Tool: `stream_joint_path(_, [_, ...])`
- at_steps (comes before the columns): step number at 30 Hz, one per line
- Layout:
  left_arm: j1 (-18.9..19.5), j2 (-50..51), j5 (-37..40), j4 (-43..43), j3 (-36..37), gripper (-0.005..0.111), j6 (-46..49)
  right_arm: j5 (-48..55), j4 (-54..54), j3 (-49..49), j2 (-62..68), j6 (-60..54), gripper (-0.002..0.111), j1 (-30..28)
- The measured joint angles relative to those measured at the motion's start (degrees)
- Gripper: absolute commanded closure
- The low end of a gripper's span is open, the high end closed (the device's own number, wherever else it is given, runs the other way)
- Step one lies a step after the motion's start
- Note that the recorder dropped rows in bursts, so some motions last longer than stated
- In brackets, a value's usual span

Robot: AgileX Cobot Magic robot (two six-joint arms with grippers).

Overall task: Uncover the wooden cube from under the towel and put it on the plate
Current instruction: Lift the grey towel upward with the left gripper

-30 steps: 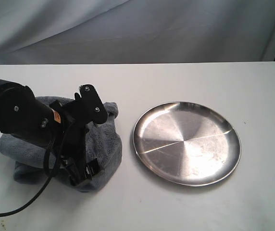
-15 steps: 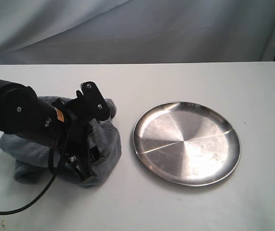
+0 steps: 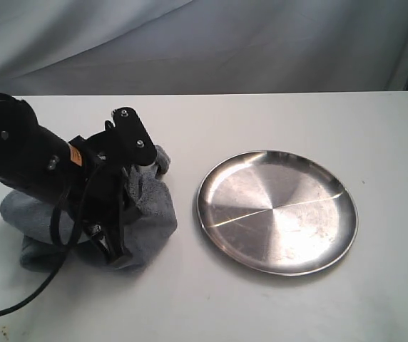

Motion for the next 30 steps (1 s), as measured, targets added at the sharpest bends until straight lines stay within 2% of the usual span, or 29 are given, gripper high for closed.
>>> stream_joint_path(10, [0.0, -10.39, 1.24, 0.22, 0.0, 0.107, -0.25, 0.0, 0.0, 0.0, 0.0, 0.0, 0.108, 0.0])
stream_joint_path(17, [0.0, -17.44, -1.54, 2.17, 0.0, 0.107, -2.86, 0.0, 0.0, 0.0, 0.0, 0.0, 0.108, 0.0])
stream_joint_path(25, [0.0, -19.19, -1.83, 27.45, 0.0, 0.107, -29.79, 0.0, 0.0, 0.0, 0.0, 0.0, 0.108, 0.0])
stream_joint_path(30, [0.0, -19.19, -2.4, 31.11, 0.0, 0.107, -35.93, 0.0, 0.0, 0.0, 0.0, 0.0, 0.108, 0.0])
